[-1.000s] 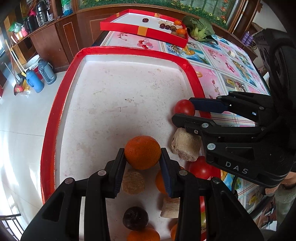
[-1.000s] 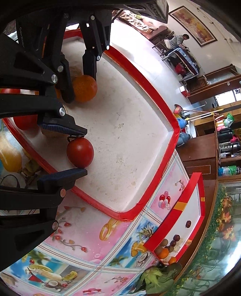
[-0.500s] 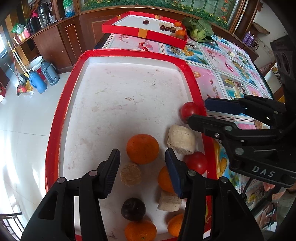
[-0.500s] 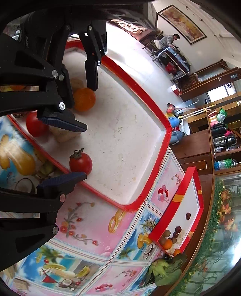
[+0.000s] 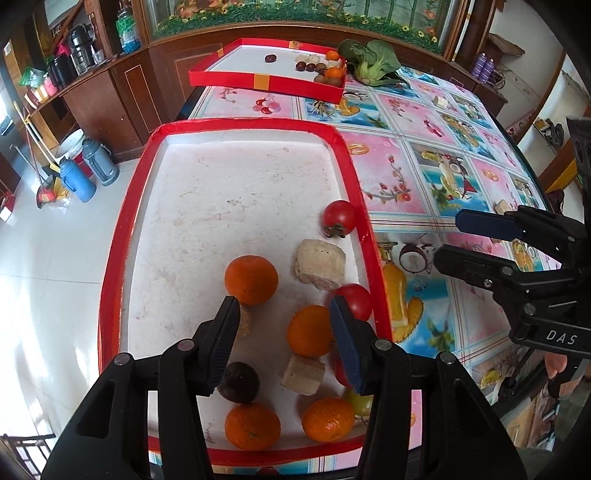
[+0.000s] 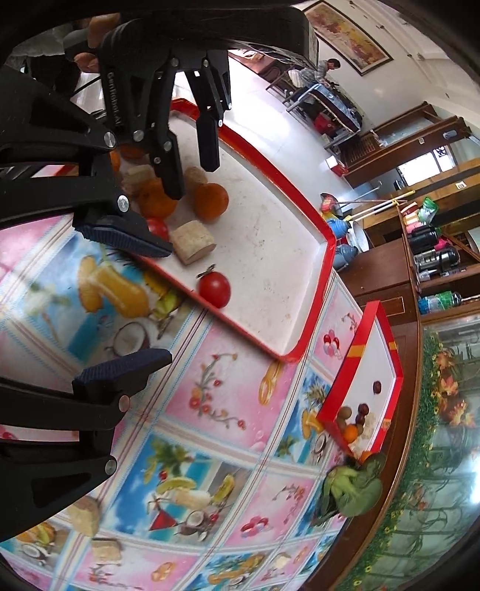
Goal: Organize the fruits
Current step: 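Open the left tool to drop the orange while the right tool releases the tomato, then withdraw both tools from the tray toward the beige cakes on the cloth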
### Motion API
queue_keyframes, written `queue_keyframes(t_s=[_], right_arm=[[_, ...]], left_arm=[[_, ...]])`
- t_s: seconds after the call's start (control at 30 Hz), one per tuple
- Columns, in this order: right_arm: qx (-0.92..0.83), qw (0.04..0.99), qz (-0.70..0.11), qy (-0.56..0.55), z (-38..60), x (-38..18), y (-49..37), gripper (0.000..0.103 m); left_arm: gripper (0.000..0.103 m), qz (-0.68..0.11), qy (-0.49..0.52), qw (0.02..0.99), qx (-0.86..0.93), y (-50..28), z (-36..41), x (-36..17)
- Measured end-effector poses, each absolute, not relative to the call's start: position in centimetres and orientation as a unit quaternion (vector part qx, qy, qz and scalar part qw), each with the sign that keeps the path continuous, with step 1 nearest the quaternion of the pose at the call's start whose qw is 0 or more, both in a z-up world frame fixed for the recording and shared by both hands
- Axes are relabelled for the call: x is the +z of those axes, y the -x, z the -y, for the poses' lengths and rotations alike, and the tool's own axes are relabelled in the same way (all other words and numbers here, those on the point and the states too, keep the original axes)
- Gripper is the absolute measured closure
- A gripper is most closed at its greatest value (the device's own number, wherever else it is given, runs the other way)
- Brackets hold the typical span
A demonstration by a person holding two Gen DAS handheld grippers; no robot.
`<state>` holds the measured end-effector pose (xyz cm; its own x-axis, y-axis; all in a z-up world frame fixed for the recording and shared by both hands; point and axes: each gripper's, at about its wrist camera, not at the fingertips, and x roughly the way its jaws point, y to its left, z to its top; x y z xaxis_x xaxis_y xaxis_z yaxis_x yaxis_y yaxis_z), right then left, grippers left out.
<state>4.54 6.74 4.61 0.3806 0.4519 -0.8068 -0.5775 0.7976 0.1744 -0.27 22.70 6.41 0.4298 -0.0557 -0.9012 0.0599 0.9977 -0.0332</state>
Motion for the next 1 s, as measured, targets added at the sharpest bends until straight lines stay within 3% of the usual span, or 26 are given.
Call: queue_keyframes(t_s=[0.1,0.53,1.0], right_arm=[[0.302,0.833,-0.460,0.061,-5.1,4.8,-4.1,0.045],[0.240,0.856,-0.457,0.037,2.9,4.9,-3.0,0.043],[0.152,0.872,-0.465,-0.002,13.1,4.5,-2.6,0.043]], left_arm=[[0.039,-0.526,-0.004,0.850,-0.034,0.6,-22.3,7.0],[0.039,-0.510,-0.014,0.858,-0.059,1.4,-19.3,8.9],[0.039,-0.515,-0.047,0.844,-0.144,-0.1,-9.5,8.2]])
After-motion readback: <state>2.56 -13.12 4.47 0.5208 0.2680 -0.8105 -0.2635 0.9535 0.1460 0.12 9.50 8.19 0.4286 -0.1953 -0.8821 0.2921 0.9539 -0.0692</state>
